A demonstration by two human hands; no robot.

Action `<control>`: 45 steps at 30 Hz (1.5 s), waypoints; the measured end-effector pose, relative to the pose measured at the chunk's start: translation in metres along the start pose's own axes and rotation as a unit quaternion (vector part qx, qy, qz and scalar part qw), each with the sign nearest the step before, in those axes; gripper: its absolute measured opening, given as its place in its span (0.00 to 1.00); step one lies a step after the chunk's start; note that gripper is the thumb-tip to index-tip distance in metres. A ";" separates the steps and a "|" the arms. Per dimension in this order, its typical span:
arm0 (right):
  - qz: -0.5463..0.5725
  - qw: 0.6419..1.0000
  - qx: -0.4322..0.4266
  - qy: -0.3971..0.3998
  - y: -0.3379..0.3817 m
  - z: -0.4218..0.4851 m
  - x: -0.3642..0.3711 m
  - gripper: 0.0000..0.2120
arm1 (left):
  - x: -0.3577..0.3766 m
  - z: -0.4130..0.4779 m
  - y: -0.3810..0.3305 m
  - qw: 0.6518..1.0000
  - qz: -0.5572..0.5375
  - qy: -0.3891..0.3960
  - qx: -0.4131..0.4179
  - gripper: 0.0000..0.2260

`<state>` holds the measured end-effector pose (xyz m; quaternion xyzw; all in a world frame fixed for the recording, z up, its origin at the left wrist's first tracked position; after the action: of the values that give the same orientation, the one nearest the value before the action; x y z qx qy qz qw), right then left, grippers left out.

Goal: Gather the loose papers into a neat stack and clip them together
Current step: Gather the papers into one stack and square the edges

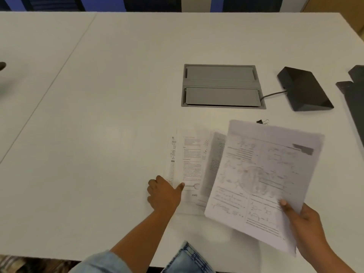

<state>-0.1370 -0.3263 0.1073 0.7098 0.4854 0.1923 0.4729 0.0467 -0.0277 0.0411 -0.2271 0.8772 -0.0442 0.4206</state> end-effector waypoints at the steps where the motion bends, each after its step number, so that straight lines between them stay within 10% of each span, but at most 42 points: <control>1: 0.003 1.000 0.003 -0.009 0.000 -0.001 -0.004 0.09 | 0.004 0.001 0.001 0.999 0.036 0.004 -0.011 0.37; 9: 0.023 0.999 0.024 -0.037 -0.004 -0.007 -0.019 0.09 | 0.004 0.018 -0.009 0.984 -0.156 0.085 -0.008 0.38; 16: 0.029 0.999 0.025 -0.030 -0.003 -0.007 -0.015 0.09 | 0.006 0.026 -0.007 0.977 -0.186 0.099 0.046 0.07; 21: 0.013 0.999 0.025 -0.027 -0.002 -0.006 -0.016 0.09 | 0.011 0.026 -0.010 0.956 -0.253 0.136 0.064 0.02; 31: 0.016 0.999 0.024 -0.024 0.004 -0.005 -0.017 0.11 | 0.015 0.027 -0.028 0.951 -0.261 0.134 0.096 0.18; 45: 0.037 0.999 0.034 -0.011 -0.017 -0.009 -0.011 0.14 | -0.057 -0.018 -0.002 0.943 -0.234 0.017 0.235 0.11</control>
<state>-0.1576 -0.3300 0.0988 0.7450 0.4597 0.1853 0.4464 0.0642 -0.0072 0.0942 -0.3197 0.7713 -0.3498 0.4250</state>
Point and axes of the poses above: each hand's wrist, its own z-axis towards the middle knuckle, its own x-axis out of the palm, y = z × x, the point moved 3 cm from there along z, towards the middle knuckle, and after that the axes turned 14 degrees about y, right-handed, at the moved point
